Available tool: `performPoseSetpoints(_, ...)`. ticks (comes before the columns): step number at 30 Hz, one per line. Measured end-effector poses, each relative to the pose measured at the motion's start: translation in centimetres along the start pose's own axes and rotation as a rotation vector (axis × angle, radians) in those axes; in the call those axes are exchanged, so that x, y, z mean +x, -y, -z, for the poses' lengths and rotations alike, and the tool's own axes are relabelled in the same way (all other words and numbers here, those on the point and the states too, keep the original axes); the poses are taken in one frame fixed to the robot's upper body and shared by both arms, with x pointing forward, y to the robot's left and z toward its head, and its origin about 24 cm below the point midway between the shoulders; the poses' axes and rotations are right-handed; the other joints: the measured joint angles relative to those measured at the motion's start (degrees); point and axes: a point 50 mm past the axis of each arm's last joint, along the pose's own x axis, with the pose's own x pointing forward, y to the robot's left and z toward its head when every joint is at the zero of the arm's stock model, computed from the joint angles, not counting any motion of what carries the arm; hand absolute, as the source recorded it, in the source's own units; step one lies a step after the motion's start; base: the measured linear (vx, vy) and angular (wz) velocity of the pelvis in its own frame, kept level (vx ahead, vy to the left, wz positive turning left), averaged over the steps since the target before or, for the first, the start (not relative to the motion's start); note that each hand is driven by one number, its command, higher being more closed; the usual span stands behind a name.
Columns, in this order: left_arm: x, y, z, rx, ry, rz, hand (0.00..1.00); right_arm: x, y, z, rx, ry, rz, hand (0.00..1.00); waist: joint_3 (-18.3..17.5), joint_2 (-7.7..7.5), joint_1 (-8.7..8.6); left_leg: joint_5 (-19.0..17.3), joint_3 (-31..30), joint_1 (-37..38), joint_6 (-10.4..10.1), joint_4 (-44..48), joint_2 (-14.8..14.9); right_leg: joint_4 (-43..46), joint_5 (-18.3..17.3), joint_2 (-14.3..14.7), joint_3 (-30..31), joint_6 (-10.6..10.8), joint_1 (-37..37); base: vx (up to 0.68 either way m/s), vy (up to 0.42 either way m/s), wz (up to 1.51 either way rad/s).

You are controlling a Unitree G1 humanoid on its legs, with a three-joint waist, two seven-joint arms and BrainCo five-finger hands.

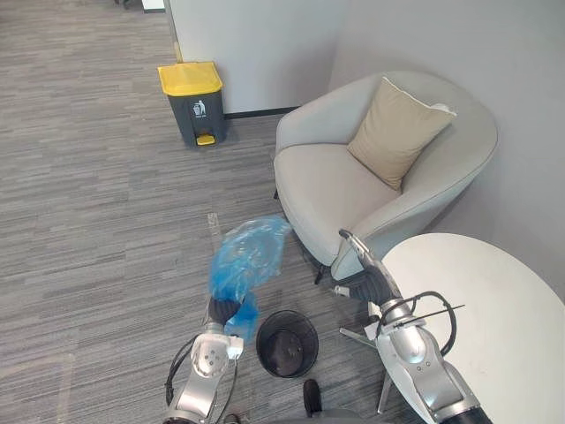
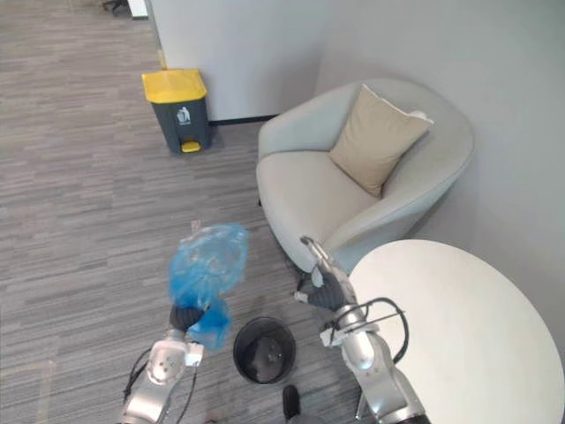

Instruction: Gather rubbish on tea table into small bin, then transfer packed bag to large trash can.

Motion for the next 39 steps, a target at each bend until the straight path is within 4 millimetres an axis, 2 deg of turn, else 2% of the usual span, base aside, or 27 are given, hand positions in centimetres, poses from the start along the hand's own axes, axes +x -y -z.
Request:
performPoseSetpoints(3, -0.4, -0.3, 2.0, 0.002, -0.085, 0.001, 1.0, -1.1, -1.9, 2.6, 0.137, -0.171, -0.009, 0.0, -0.3, 0.96, -0.02, 0.01, -0.37, -0.1, -0.02, 0.32, -0.01, -0.02, 0.0, 0.02, -0.85, 0.0, 0.23, -0.03, -0.027, 0.06)
performPoseSetpoints(6, -1.1, -0.7, 3.9, -0.025, -0.174, -0.018, 1.0, -2.4, -3.7, 5.2, 0.285, -0.347, -0.025, 0.0, -0.35, 1.13, 0.02, 0.01, -0.66, 0.11, -0.03, 0.62, 0.02, -0.31, 0.02, 0.02, -1.18, -0.01, 0.9, -0.03, -0.02, 0.05)
performPoseSetpoints(8, -1.9, -1.5, 6.1, -0.065, -0.275, -0.04, 1.0, -3.7, -4.9, 7.2, 0.395, -0.488, -0.019, 0.0, -0.33, 1.16, 0.23, 0.13, -0.53, 0.11, -0.2, 0.63, 0.02, -0.62, 0.33, -0.03, -1.23, -0.14, 0.95, -0.04, -0.02, -0.04)
performPoseSetpoints(13, -3.4, -1.8, 8.9, -0.125, -0.416, -0.054, 1.0, -6.0, -6.4, 9.8, 0.477, -0.672, -0.031, 0.0, -0.32, 1.18, 1.16, 0.3, -0.48, 0.33, -0.41, 0.62, 0.02, -0.75, 0.59, -0.03, -1.24, -0.23, 1.17, -0.01, -0.003, -0.01)
performPoseSetpoints(16, -4.7, -1.5, 10.6, -0.152, -0.499, -0.051, 1.0, -7.0, -7.1, 10.7, 0.493, -0.743, -0.047, 0.0, -0.08, 1.44, 1.51, 0.29, -0.45, 1.86, -0.43, 0.43, -0.01, -0.96, 0.59, -0.02, -1.26, -0.23, 2.71, 0.0, 0.0, 0.0)
performPoseSetpoints(20, -5.8, -1.3, 12.0, -0.149, -0.572, -0.043, 1.0, -7.5, -7.3, 11.3, 0.494, -0.788, -0.048, 0.0, 0.46, 1.38, 1.9, 0.32, -0.11, 2.18, -0.46, 0.49, -0.13, -0.64, 0.61, -0.13, -0.99, -0.2, 2.73, -0.04, 0.002, -0.04)
performPoseSetpoints(23, -6.2, -1.2, 12.5, -0.16, -0.605, -0.048, 1.0, -7.2, -7.4, 11.6, 0.488, -0.805, -0.045, 0.0, 2.89, 0.7, 2.62, 0.27, 1.55, 2.29, -0.45, 1.46, -0.02, 0.91, 0.63, -0.09, 0.8, -0.14, 1.65, -0.09, 0.015, -0.25)
performPoseSetpoints(26, -5.5, -1.0, 12.0, -0.183, -0.589, -0.059, 1.0, -6.4, -7.2, 11.3, 0.479, -0.79, -0.032, 0.0, 5.89, -0.09, 2.93, -0.93, 3.54, 0.07, -0.17, 5.6, 0.68, 4.7, -0.12, 0.24, 2.17, 0.81, -1.27, -0.14, -0.002, -0.26)
performPoseSetpoints(28, -5.0, -1.1, 11.7, -0.193, -0.573, -0.066, 1.0, -5.5, -7.3, 11.0, 0.485, -0.774, -0.022, 0.0, 6.87, -0.65, 3.01, -2.27, 4.91, -3.57, 0.97, 10.89, 1.66, 8.65, -2.7, -0.4, 0.13, 2.97, -4.94, -0.17, -0.008, -0.23)
performPoseSetpoints(29, -4.6, -1.2, 11.3, -0.2, -0.555, -0.072, 1.0, -5.2, -7.2, 10.9, 0.486, -0.769, -0.017, 0.0, 7.74, -0.38, 3.15, -2.53, 5.15, -4.29, 1.4, 11.87, 2.66, 11.96, -5.58, -1.1, -3.54, 3.02, -6.38, -0.24, -0.031, -0.18)
performPoseSetpoints(30, -4.1, -1.1, 10.9, -0.21, -0.537, -0.073, 1.0, -4.7, -7.4, 10.6, 0.491, -0.761, -0.02, 0.0, 8.93, 0.0, 3.49, -2.71, 5.49, -4.93, 1.66, 13.08, 3.65, 20.71, -7.67, -2.44, -6.64, 0.74, -9.25, -0.2, -0.045, -0.1)
performPoseSetpoints(31, -3.8, -1.5, 10.7, -0.211, -0.527, -0.081, 1.0, -4.7, -8.0, 10.3, 0.51, -0.761, -0.027, 0.0, 8.96, -0.33, 3.57, -2.83, 5.24, -4.96, 1.64, 13.98, 4.23, 35.74, -11.69, -4.33, -8.73, -0.27, -11.54, -0.14, -0.069, 0.04)
performPoseSetpoints(33, -3.7, -1.8, 10.5, -0.209, -0.511, -0.089, 1.0, -4.7, -8.4, 10.0, 0.522, -0.761, -0.035, 0.0, 8.43, -1.36, 3.93, -2.82, 3.9, -5.44, 1.6, 15.29, 4.43, 47.49, -16.08, -6.49, -8.49, 0.93, -10.26, -0.04, -0.171, 0.22)
performPoseSetpoints(34, -3.5, -1.9, 10.3, -0.21, -0.499, -0.091, 1.0, -4.6, -8.5, 9.9, 0.521, -0.754, -0.037, 0.0, 8.05, -1.99, 4.51, -2.78, 3.29, -6.64, 1.55, 16.55, 4.44, 50.21, -17.75, -7.51, -7.92, 1.78, -9.69, -0.09, -0.311, 0.31)
performPoseSetpoints(35, -3.1, -2.0, 9.8, -0.215, -0.476, -0.095, 1.0, -4.2, -8.3, 9.8, 0.518, -0.744, -0.032, 0.0, 8.1, -2.74, 4.55, -2.58, 2.06, -8.53, 1.24, 18.4, 4.57, 49.96, -18.45, -6.71, -7.93, 3.05, -10.5, -0.1, -0.237, 0.25)
performPoseSetpoints(36, -3.1, -1.2, 9.6, -0.235, -0.479, -0.084, 1.0, -3.7, -8.0, 9.7, 0.509, -0.733, -0.025, 0.0, 8.09, -1.37, 5.33, -1.37, 0.6, -9.64, 0.48, 17.35, 4.99, 47.43, -18.17, -4.59, -7.32, 3.5, -10.67, -0.17, -0.22, 0.13)
performPoseSetpoints(37, -3.4, -0.4, 9.7, -0.257, -0.491, -0.077, 1.0, -3.7, -7.4, 10.0, 0.482, -0.731, -0.018, 0.0, 7.44, 0.15, 6.18, 1.4, -0.02, -10.23, 0.5, 14.11, 6.52, 42.17, -20.36, -2.53, -6.23, 3.65, -8.5, -0.14, -0.193, 0.06)
performPoseSetpoints(38, -3.7, -0.3, 9.6, -0.264, -0.485, -0.078, 1.0, -3.3, -7.4, 9.8, 0.463, -0.711, -0.025, 0.0, 7.68, -0.46, 6.33, 3.73, 0.66, -10.7, -0.68, 12.79, 6.16, 41.63, -22.9, -2.68, -4.56, 2.26, -7.17, -0.15, -0.234, 0.14)
performPoseSetpoints(39, -3.4, -0.2, 9.3, -0.263, -0.474, -0.07, 1.0, -2.9, -7.4, 9.6, 0.456, -0.7, -0.026, 0.0, 8.14, -1.46, 6.18, 4.43, 0.51, -12.02, -1.68, 12.94, 5.65, 37.8, -26.3, -2.68, -4.12, 0.76, -5.74, -0.19, -0.326, 0.22)
